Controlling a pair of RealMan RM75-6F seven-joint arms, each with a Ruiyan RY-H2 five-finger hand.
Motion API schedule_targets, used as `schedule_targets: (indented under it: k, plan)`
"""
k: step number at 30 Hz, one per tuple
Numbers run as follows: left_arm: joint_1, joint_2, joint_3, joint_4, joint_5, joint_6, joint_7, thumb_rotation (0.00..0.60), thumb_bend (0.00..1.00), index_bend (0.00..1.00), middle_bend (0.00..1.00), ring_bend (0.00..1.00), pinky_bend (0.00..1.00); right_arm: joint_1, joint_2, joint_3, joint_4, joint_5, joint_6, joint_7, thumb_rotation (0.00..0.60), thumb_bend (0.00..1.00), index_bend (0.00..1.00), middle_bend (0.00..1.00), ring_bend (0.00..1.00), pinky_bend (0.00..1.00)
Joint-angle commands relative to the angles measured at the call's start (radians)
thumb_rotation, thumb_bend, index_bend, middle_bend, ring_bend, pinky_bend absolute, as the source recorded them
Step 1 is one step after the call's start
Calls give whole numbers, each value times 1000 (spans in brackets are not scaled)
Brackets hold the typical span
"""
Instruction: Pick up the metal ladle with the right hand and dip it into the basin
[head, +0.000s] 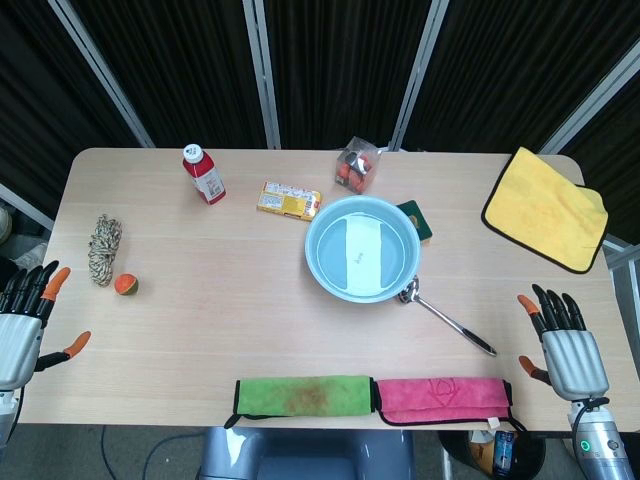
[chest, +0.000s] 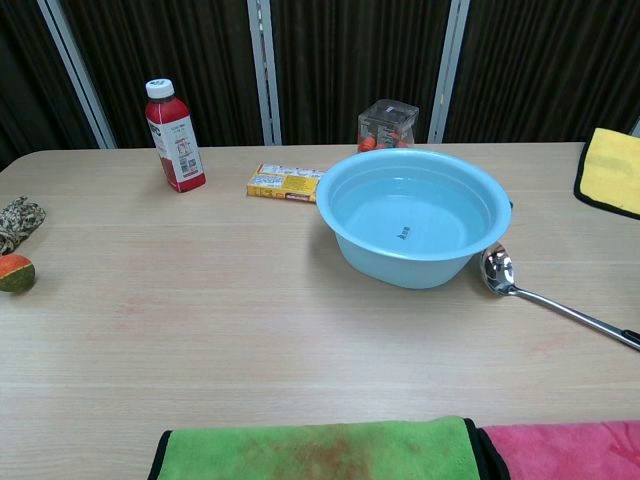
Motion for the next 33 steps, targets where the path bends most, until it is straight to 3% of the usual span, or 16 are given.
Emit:
schedule_targets:
  k: [1, 33]
  plan:
    - [0, 0, 0, 0, 0, 1, 1, 505, 217, 0, 0, 0, 0, 0, 0, 1, 1, 1, -1, 0, 600, 128, 56, 0, 0, 0]
    - [-6, -10, 3, 4, 0, -14, 19, 502, 217, 0, 0, 0, 0, 5, -8, -1, 2, 1, -24, -4, 600, 127, 63, 0, 0, 0]
